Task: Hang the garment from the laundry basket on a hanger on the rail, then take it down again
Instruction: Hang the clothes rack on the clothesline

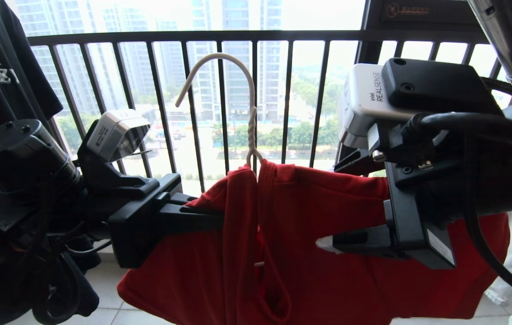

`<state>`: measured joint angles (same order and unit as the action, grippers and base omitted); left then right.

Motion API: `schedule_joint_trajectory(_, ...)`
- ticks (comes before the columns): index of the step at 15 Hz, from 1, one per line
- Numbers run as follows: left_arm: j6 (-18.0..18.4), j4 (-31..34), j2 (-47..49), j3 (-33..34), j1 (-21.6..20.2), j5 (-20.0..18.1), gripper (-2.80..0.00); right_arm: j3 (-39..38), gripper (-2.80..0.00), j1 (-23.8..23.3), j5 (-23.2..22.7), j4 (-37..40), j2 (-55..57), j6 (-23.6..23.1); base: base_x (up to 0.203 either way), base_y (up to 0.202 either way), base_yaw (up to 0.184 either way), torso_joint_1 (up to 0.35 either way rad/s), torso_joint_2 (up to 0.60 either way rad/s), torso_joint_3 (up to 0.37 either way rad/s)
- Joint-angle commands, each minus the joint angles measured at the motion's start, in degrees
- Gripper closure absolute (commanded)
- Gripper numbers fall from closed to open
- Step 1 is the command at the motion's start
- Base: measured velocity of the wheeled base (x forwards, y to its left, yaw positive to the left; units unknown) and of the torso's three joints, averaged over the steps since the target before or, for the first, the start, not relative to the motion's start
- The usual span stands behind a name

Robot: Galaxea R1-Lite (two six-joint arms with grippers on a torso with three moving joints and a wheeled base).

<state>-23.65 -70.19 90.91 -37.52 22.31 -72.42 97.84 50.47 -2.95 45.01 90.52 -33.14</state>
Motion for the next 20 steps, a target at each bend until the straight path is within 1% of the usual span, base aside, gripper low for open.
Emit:
schedule_joint_trajectory(1,-0.2,-0.5,0.2,-0.3,0.0,-0.3,0.0,0.1,0.0,0.4,-0.2,0.2,0.3,1.0,0.0,0.0,0.0,0.0,0.0,0.0)
schedule_joint_trajectory(3,-0.1,-0.5,0.3,-0.4,0.0,0.0,0.0,0.1,0.0,0.4,-0.3,0.1,0.3,1.1,0.0,0.0,0.0,0.0,0.0,0.0)
schedule_joint_trajectory(4,-0.1,-0.5,0.4,-0.4,-0.1,1.0,0.0,0.1,0.0,0.4,-0.3,0.1,0.3,1.1,0.0,0.0,0.0,0.0,0.0,0.0)
schedule_joint_trajectory(6,-0.5,-0.4,0.7,-1.2,0.1,5.4,0.0,0.1,0.0,0.4,-0.3,0.1,0.3,1.1,0.0,0.0,0.0,0.0,0.0,0.0)
schedule_joint_trajectory(7,-1.5,-0.4,0.8,-1.7,0.1,7.4,0.0,0.1,0.0,0.4,-0.3,0.1,0.4,1.1,0.0,0.0,0.0,0.0,0.0,0.0)
schedule_joint_trajectory(9,-2.7,-0.4,0.9,-2.3,0.1,7.6,0.0,0.2,0.0,0.4,-0.3,0.1,0.4,1.1,0.0,0.0,0.0,0.0,0.0,0.0)
schedule_joint_trajectory(12,-3.4,-0.2,0.9,-3.0,0.1,7.8,0.0,0.2,0.0,0.4,-0.3,0.1,0.2,1.8,0.0,0.0,0.0,0.0,0.0,0.0)
schedule_joint_trajectory(13,-4.9,-0.3,0.9,-3.4,0.1,7.8,0.0,0.6,0.0,0.4,-0.3,0.1,0.2,1.9,0.0,0.0,0.0,0.0,0.0,0.0)
schedule_joint_trajectory(15,-5.1,-0.4,1.1,-3.4,0.1,7.8,0.0,0.6,0.0,0.4,-0.3,0.1,0.2,1.9,0.0,0.0,0.0,0.0,0.0,0.0)
schedule_joint_trajectory(16,-4.8,-0.5,1.3,-3.3,0.0,7.8,-0.88,0.6,0.0,0.4,-0.3,0.1,0.2,1.9,0.0,0.0,0.0,0.0,0.0,0.0)
schedule_joint_trajectory(17,-4.8,-0.4,1.3,-3.3,0.0,7.7,-2.8,0.6,0.0,0.4,-0.2,0.1,0.2,1.9,0.0,0.0,0.0,0.0,0.0,0.0)
schedule_joint_trajectory(20,-4.8,-0.4,1.2,-3.3,0.0,7.7,-2.8,0.7,0.0,0.4,-0.3,0.0,0.2,1.9,0.0,0.0,0.0,0.0,0.0,0.0)
